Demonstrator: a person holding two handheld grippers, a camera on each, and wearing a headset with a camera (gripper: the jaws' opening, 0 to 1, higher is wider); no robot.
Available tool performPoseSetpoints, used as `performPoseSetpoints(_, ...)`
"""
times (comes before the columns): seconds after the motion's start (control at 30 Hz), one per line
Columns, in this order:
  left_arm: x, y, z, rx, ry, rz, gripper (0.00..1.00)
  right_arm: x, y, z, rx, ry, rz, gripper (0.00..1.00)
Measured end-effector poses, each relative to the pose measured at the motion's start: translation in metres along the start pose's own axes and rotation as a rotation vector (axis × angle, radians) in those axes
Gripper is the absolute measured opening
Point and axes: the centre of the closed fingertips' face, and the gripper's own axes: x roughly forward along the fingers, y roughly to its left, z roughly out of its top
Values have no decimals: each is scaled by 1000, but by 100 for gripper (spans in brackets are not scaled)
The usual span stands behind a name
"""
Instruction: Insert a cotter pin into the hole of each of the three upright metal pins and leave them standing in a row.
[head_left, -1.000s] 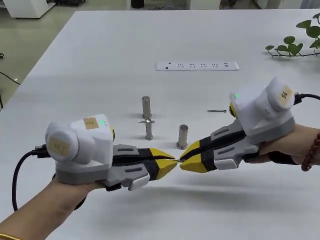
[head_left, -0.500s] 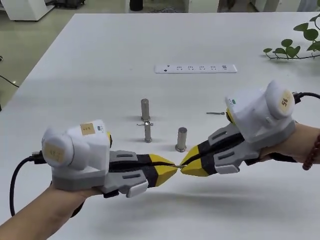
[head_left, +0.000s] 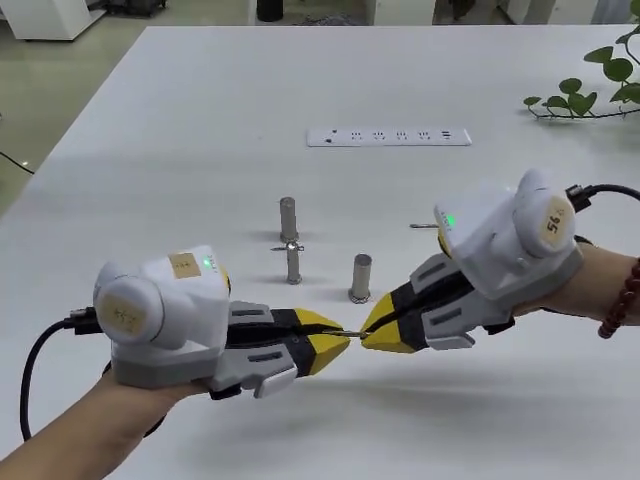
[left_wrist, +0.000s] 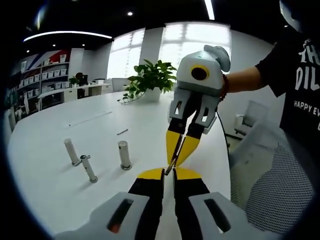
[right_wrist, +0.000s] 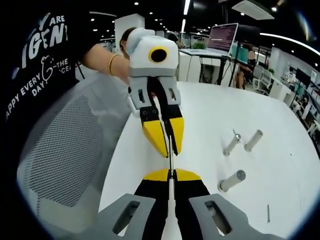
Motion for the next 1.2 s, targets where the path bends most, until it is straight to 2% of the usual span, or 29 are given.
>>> performPoseSetpoints(0.17, 3, 4, 3, -8, -23, 31, 12, -6, -13, -5, 20, 3, -48, 0)
performPoseSetpoints(0.3, 6, 8, 6, -15, -35, 54, 12, -9, -20, -9, 36, 15, -80, 0)
performPoseSetpoints(0.5, 11, 23, 7, -19, -47, 160, 13, -15, -30, -17, 62, 30, -125, 0)
performPoseSetpoints(0.67, 17, 32, 8, -31, -55, 206, 16, -21, -38, -24, 81, 40, -153, 0)
performPoseSetpoints(0.83, 21, 45, 3, -32, -28, 272, 21, -27, -51, -31, 97, 53, -188, 0)
performPoseSetpoints(1.03, 27, 59, -1, -43, -15, 336, 23, -31, -62, -40, 106, 71, -206, 0)
performPoseSetpoints(1.2, 38, 66, -9, -61, 9, 342, 21, -32, -71, -51, 105, 105, -215, 0)
